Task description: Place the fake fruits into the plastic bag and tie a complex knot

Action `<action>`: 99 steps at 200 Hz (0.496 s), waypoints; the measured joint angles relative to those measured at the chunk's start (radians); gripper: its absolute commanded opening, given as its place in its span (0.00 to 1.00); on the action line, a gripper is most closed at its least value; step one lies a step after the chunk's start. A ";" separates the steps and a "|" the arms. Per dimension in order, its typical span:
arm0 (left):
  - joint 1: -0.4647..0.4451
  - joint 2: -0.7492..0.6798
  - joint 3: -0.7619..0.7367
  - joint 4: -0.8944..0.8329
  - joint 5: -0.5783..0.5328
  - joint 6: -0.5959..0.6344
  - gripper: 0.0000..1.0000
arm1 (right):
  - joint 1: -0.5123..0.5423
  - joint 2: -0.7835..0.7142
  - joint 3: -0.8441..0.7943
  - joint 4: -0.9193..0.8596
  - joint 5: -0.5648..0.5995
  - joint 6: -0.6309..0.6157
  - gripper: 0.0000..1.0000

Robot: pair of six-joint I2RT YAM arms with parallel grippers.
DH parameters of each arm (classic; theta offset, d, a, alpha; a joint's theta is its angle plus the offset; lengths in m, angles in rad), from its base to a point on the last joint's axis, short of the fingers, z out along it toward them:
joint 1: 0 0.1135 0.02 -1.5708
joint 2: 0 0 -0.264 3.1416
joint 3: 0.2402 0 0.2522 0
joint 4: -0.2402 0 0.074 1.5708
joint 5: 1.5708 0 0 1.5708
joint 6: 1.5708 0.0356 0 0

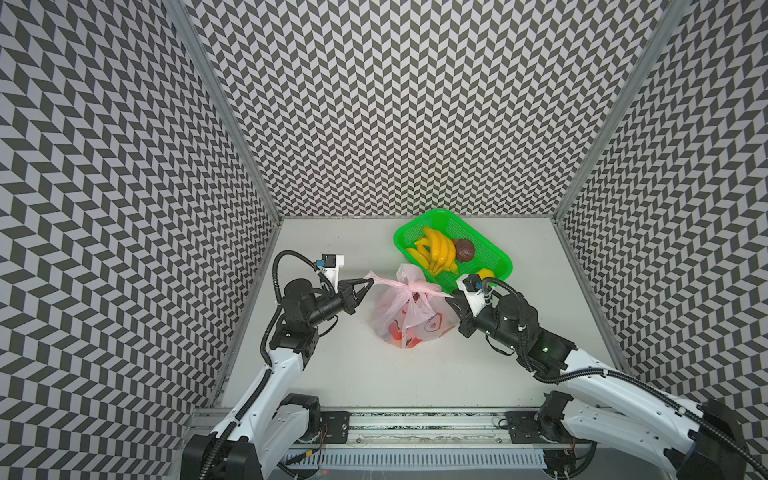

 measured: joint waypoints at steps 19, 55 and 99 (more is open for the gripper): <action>0.011 -0.002 -0.019 0.011 0.000 -0.014 0.00 | -0.016 0.003 0.000 -0.003 0.021 0.015 0.00; 0.042 -0.005 -0.071 0.040 -0.004 -0.047 0.00 | -0.070 0.006 -0.018 -0.002 0.030 0.054 0.00; 0.075 -0.005 -0.119 0.061 -0.004 -0.071 0.00 | -0.151 0.006 -0.090 0.029 -0.001 0.111 0.00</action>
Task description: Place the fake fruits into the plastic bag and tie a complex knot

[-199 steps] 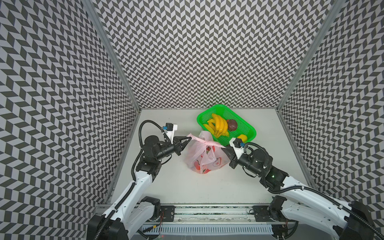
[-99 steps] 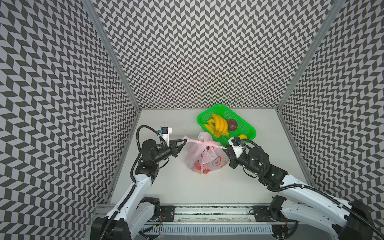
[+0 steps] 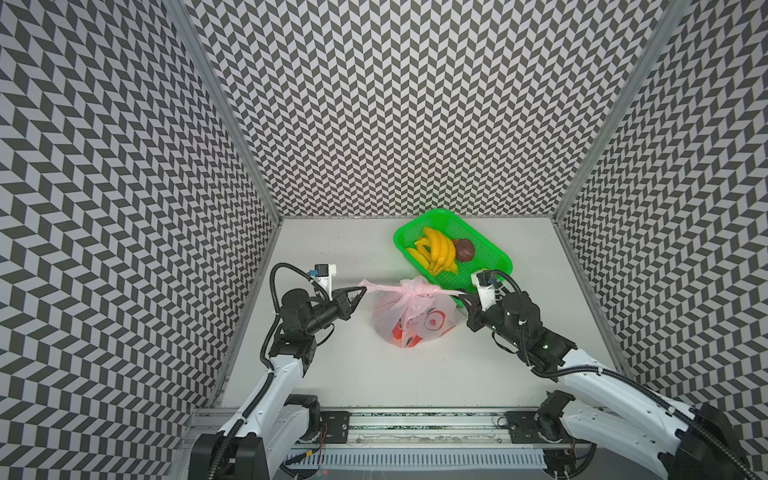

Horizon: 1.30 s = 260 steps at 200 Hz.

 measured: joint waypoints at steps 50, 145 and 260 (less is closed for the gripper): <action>0.026 -0.004 -0.056 0.032 -0.001 -0.024 0.00 | -0.076 0.010 -0.063 0.064 -0.040 0.060 0.00; 0.068 -0.008 -0.112 0.064 -0.008 -0.052 0.00 | -0.164 0.033 -0.117 0.119 -0.135 0.121 0.00; 0.062 -0.008 -0.112 0.107 -0.022 -0.056 0.00 | -0.189 0.029 -0.114 0.114 -0.225 0.109 0.00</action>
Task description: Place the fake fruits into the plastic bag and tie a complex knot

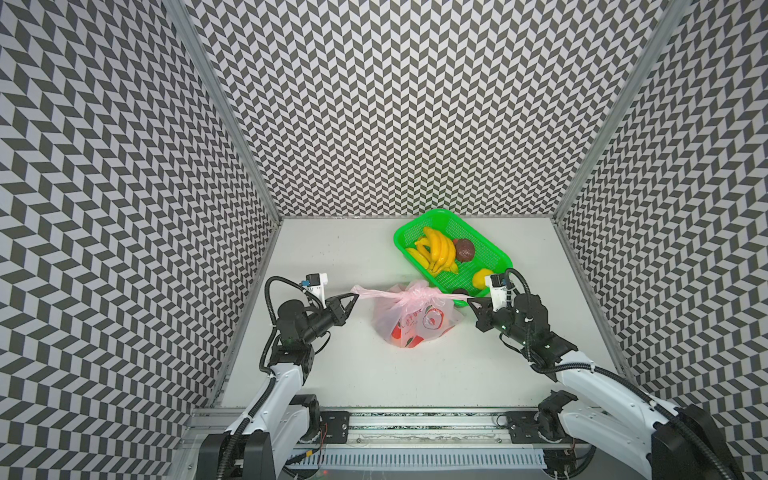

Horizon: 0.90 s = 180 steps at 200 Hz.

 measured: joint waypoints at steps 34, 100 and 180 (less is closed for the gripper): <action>-0.034 0.000 0.003 0.005 -0.044 -0.001 0.00 | -0.012 0.000 0.000 -0.002 -0.033 -0.001 0.00; -0.121 0.000 0.037 0.016 -0.124 -0.003 0.00 | -0.022 -0.002 0.009 0.010 -0.129 -0.004 0.00; -0.129 -0.052 0.047 -0.010 -0.159 0.023 0.19 | -0.022 -0.037 0.019 -0.009 -0.114 -0.016 0.21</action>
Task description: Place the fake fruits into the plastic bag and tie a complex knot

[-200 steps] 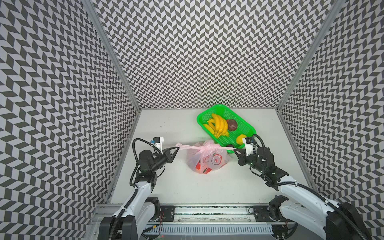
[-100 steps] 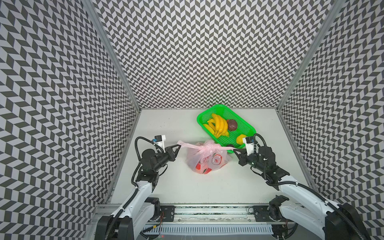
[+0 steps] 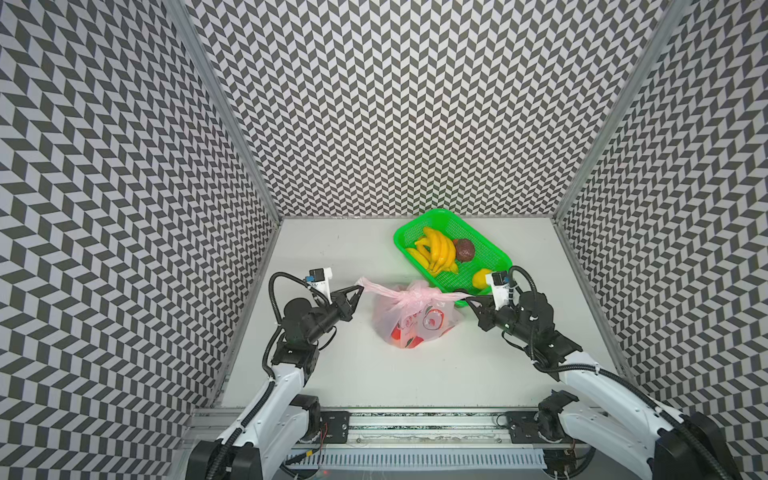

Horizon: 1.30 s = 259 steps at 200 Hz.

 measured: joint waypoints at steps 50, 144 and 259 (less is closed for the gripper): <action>0.000 -0.026 0.039 -0.043 0.001 0.026 0.40 | 0.000 -0.024 0.015 -0.029 0.018 -0.023 0.51; 0.005 -0.154 0.134 -0.204 -0.035 0.117 0.76 | 0.000 -0.161 0.042 -0.071 0.124 -0.048 0.99; 0.055 -0.349 0.212 -0.383 -0.140 0.240 1.00 | -0.036 -0.185 0.180 -0.148 0.335 -0.069 0.99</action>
